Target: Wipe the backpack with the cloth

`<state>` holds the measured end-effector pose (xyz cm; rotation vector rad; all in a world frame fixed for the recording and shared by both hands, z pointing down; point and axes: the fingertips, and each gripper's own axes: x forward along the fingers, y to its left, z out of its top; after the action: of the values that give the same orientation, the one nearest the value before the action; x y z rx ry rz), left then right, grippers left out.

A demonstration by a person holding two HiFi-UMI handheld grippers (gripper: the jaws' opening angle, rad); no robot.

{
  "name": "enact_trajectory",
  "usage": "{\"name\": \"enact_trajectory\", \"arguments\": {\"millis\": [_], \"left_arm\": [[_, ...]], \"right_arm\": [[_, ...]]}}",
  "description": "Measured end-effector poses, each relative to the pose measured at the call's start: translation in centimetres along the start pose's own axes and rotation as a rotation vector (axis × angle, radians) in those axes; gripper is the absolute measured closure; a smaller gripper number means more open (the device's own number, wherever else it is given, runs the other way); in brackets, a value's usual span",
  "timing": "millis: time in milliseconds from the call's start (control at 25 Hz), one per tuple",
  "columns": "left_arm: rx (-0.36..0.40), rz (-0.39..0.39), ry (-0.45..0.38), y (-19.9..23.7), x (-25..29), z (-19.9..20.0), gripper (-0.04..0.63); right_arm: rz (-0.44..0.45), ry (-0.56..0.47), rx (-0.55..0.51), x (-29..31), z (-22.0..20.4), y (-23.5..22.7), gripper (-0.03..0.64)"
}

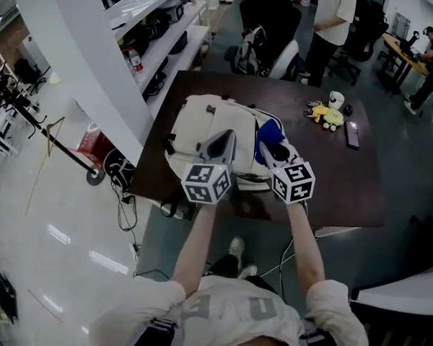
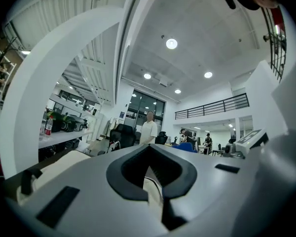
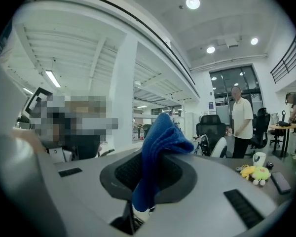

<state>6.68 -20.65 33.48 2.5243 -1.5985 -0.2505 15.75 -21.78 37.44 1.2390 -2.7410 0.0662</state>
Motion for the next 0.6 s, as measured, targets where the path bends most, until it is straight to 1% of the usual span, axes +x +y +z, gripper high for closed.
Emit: {"name": "enact_trajectory", "arguments": {"millis": [80, 160, 280, 480, 600], "left_arm": [[0.008, 0.005, -0.016, 1.1, -1.5, 0.9, 0.592], [0.005, 0.006, -0.035, 2.6, -2.7, 1.8, 0.592], [0.007, -0.016, -0.051, 5.5, -4.2, 3.2, 0.592], [0.024, -0.085, -0.045, 12.3, -7.1, 4.8, 0.592], [0.04, -0.104, -0.035, 17.3, -8.6, 5.7, 0.592]], "right_arm": [[0.01, -0.025, 0.015, 0.2, 1.0, 2.3, 0.575], [0.02, -0.039, 0.005, 1.0, 2.1, 4.6, 0.575], [0.008, -0.053, -0.012, 3.2, 3.6, 7.5, 0.575], [-0.048, -0.083, 0.015, 9.1, 5.3, 12.0, 0.575], [-0.082, -0.1, 0.055, 13.0, 6.0, 15.0, 0.575]]}}
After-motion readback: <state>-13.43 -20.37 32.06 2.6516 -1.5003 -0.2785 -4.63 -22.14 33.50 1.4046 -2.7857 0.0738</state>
